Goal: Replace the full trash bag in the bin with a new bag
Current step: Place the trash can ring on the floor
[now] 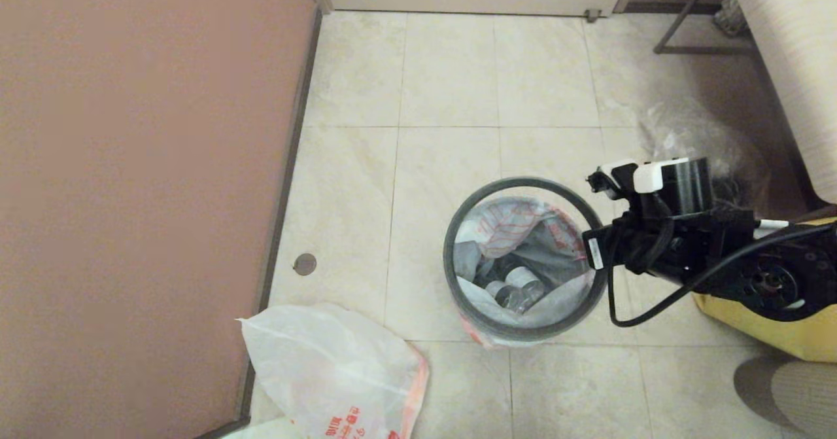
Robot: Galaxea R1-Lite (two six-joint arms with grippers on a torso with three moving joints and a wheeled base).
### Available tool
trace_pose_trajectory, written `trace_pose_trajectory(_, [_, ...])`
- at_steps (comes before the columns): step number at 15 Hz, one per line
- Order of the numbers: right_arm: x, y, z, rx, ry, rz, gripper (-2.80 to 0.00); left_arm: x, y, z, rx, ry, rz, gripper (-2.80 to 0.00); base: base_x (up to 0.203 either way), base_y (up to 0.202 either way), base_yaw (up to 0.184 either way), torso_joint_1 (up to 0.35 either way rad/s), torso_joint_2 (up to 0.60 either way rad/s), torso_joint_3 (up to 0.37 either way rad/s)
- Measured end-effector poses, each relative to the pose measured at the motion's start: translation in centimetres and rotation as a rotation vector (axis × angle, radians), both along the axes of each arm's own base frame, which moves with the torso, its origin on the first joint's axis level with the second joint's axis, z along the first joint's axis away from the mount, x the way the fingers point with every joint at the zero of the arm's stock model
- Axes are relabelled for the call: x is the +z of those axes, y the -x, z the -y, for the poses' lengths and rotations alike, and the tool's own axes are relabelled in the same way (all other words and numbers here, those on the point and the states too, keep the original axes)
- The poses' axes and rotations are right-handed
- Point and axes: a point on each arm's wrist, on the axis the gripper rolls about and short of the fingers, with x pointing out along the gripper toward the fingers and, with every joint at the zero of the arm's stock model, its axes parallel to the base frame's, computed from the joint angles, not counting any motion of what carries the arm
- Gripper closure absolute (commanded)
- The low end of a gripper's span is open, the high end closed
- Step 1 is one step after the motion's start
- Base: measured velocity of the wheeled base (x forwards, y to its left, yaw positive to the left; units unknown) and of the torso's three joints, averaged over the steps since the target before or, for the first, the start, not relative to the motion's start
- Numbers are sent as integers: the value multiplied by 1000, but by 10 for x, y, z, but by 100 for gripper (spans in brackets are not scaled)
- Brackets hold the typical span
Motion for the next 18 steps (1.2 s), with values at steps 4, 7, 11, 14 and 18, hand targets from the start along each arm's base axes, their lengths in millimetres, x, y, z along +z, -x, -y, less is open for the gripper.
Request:
trace_pose_trajectory(4, [24,42,19,-3,-7,2,0,0,0,0,0,0,0,0,0,0,0,0,0,0])
trace_pose_trajectory(7, [36,75,56,-79,-13,-4,0,0,0,0,0,0,0,0,0,0,0,0,0,0])
trace_pose_trajectory(11, [34,117,125,-232,-62,-83,0,0,0,0,0,0,0,0,0,0,0,0,0,0])
trace_pose_trajectory(14, [29,141,170,-349,-102,-135,0,0,0,0,0,0,0,0,0,0,0,0,0,0])
trace_pose_trajectory(18, [12,152,210,-413,-119,-216,0,0,0,0,0,0,0,0,0,0,0,0,0,0])
